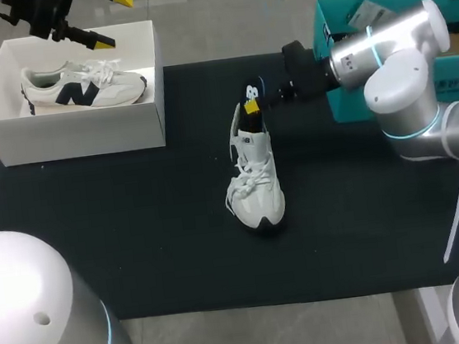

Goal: Take the shoe out of the shoebox, open the shoe tongue, remove and reinsert the insole, then place the shoe into the shoebox

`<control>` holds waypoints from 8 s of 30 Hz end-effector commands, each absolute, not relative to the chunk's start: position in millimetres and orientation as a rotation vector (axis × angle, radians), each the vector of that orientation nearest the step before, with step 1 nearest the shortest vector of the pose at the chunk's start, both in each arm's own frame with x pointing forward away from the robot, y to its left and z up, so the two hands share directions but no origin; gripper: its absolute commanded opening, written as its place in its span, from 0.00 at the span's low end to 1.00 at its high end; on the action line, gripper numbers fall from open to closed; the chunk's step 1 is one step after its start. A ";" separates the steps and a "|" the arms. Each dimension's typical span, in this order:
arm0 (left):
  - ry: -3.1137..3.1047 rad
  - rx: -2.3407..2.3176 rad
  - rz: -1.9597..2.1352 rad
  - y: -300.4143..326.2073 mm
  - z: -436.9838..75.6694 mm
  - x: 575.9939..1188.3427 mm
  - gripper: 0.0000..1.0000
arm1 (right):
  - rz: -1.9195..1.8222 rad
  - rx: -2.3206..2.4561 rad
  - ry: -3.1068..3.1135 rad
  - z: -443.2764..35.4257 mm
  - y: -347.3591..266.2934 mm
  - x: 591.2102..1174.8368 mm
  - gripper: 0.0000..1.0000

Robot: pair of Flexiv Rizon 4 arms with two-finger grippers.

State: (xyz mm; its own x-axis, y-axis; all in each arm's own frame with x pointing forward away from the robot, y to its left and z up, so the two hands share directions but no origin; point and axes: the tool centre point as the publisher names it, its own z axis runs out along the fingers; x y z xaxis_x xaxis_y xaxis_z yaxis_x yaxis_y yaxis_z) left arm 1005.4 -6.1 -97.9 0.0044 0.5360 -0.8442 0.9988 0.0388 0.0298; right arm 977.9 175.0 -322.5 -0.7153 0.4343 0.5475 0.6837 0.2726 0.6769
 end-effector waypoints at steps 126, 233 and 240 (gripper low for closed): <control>1.619 1.585 -0.838 -5.8 -97.7 1006.0 1.00 | -1.138 -1.005 -2.214 -330.8 214.8 948.2 0.67; 1.619 1.585 -0.838 -5.8 -97.7 1006.0 1.00 | -0.188 -1.915 -2.266 -265.9 208.3 961.7 1.00; 1.619 1.585 -0.838 -5.8 -97.7 1006.0 1.00 | 0.071 -2.126 -2.227 -272.8 207.4 957.0 0.00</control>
